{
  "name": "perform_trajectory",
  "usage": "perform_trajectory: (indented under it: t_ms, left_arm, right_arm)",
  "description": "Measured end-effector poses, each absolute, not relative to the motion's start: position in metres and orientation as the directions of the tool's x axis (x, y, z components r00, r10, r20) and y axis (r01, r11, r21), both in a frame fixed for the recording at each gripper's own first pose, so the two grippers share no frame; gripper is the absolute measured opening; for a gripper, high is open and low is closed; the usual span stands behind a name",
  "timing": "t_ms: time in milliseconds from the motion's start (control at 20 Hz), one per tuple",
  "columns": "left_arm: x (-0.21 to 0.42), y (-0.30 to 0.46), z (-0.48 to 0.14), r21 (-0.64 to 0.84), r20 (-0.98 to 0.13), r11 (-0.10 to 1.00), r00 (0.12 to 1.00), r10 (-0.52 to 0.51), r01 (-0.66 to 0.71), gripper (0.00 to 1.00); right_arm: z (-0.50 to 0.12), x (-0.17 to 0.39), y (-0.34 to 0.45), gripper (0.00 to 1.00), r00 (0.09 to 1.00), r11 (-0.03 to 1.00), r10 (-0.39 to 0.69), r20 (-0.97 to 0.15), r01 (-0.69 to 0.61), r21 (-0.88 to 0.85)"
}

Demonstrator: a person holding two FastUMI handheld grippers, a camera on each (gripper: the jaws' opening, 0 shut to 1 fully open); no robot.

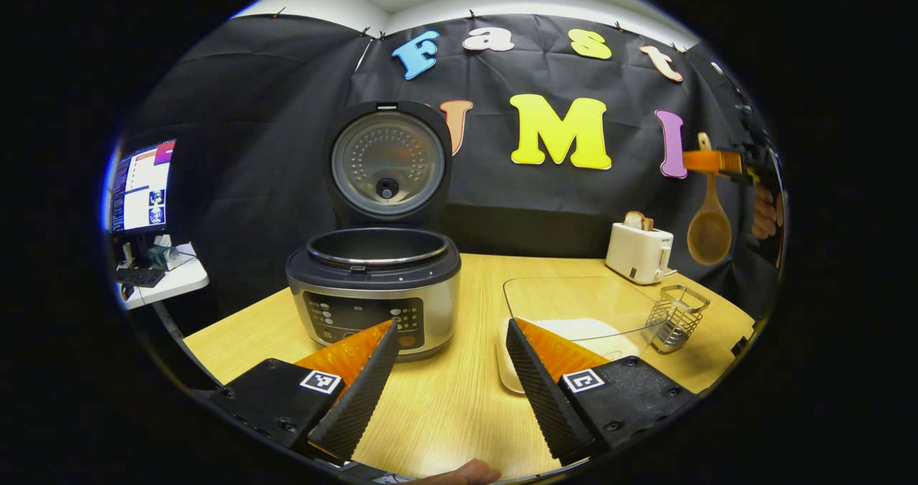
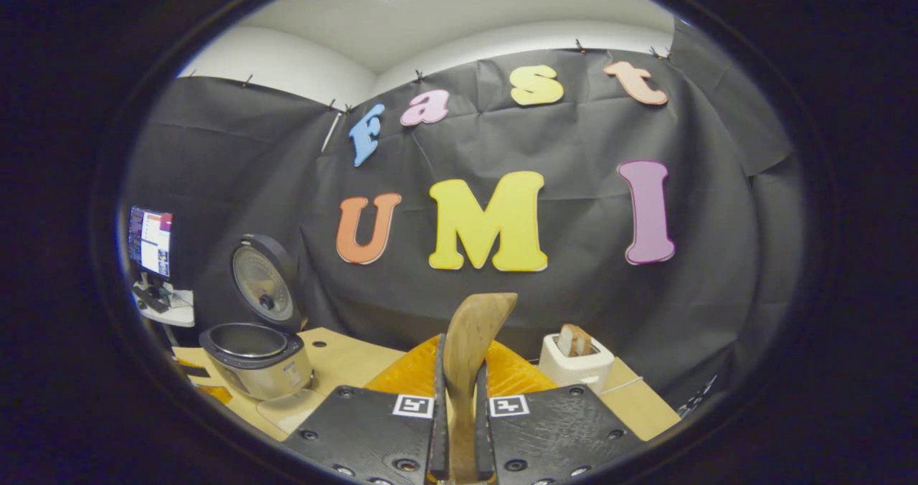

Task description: Close the left gripper, press the button to open the rice cooker; take a wooden spoon from the chopstick holder with the right hand, scoop a spoonful of rice and pour it into the rice cooker, then put the wooden spoon back into the chopstick holder.

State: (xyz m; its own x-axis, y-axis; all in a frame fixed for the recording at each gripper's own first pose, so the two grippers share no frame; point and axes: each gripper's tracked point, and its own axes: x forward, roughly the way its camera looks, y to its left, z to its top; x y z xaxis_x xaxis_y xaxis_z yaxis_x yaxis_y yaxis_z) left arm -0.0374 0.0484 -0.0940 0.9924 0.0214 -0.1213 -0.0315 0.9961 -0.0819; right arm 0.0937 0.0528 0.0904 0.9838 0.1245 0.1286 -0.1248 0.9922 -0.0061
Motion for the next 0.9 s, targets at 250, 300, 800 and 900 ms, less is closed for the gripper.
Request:
perform_trajectory:
  t_ms: [250, 300, 800, 900]
  left_arm:
    - [-0.039, 0.034, -0.077, -0.086, -0.074, 0.996, 0.997, 0.01, -0.016, 0.96]
    - [-0.039, 0.031, -0.075, -0.087, -0.071, 0.996, 0.997, 0.006, -0.012, 0.96]
    - [-0.037, 0.001, -0.06, -0.097, -0.049, 0.995, 0.998, -0.033, 0.028, 0.96]
    - [-0.035, -0.001, -0.055, -0.091, -0.043, 0.995, 0.999, -0.033, 0.029, 0.96]
  right_arm:
    - [0.043, 0.105, 0.03, 0.13, 0.993, 0.989, 0.101, 0.056, -0.106, 0.105]
    - [0.035, 0.108, 0.026, 0.13, 0.995, 0.987, 0.095, 0.043, -0.099, 0.126]
    - [-0.047, 0.129, 0.021, 0.13, 0.989, 0.964, 0.119, -0.094, -0.092, 0.251]
    - [-0.05, 0.134, 0.02, 0.12, 0.987, 0.959, 0.125, -0.106, -0.093, 0.267]
